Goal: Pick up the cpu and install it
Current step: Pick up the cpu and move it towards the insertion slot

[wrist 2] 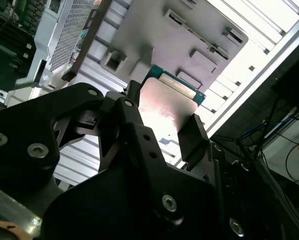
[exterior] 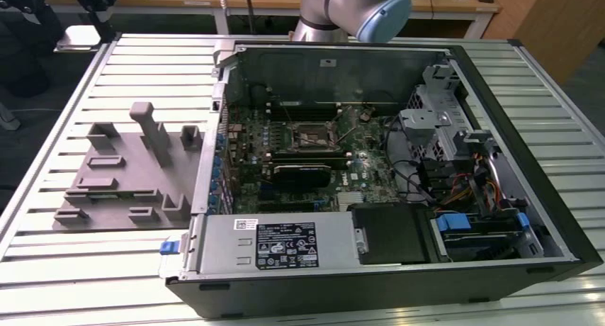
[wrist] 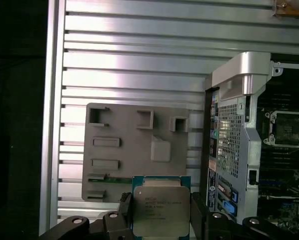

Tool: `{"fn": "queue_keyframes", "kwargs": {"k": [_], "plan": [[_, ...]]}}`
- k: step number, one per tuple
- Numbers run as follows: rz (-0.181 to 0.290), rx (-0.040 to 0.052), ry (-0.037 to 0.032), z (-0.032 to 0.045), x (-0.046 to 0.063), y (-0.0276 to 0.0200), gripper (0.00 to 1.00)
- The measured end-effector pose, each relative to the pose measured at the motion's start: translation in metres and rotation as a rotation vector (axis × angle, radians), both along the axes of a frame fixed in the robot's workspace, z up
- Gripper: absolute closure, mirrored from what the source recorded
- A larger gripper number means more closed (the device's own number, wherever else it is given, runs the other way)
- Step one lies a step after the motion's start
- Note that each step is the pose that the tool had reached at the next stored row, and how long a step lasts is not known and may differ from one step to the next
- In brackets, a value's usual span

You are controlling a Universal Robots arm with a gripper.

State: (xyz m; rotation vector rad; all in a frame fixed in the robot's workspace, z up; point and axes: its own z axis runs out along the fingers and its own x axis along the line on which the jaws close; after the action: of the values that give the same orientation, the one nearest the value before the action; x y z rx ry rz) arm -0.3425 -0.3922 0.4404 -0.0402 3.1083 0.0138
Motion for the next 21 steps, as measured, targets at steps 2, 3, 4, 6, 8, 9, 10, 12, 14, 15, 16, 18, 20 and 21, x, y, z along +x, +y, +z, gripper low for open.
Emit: {"fn": "queue_keyframes", "kwargs": {"k": [2,3,4,6,8,9,10,12,14,15,16,18,20,21], "plan": [[0.000,0.0000,0.0000,0.0000,0.005,0.0000,0.45],[0.000,0.0001,-0.0001,-0.0001,0.007,0.0001,0.45],[0.000,0.0001,-0.0001,-0.0001,0.010,0.0001,0.45],[0.000,0.0000,-0.0001,-0.0001,0.014,0.0001,0.45],[0.000,0.0000,0.0000,0.0000,0.019,0.0002,0.45],[0.000,0.0000,0.0000,0.0000,0.021,0.0002,0.45],[0.000,0.0000,0.0000,0.0000,0.023,0.0003,0.45],[0.000,0.0000,-0.0001,0.0000,0.028,0.0004,0.45],[0.000,0.0000,-0.0001,-0.0001,0.032,0.0004,0.45],[0.000,0.0001,-0.0001,-0.0001,0.034,0.0005,0.45],[0.000,0.0000,0.0000,0.0000,0.037,0.0005,0.45],[0.000,0.0000,0.0000,0.0000,0.041,0.0005,0.45],[0.000,0.0001,-0.0001,-0.0001,0.046,0.0006,0.45],[0.000,0.0001,-0.0001,-0.0001,0.048,0.0006,0.45]]}}
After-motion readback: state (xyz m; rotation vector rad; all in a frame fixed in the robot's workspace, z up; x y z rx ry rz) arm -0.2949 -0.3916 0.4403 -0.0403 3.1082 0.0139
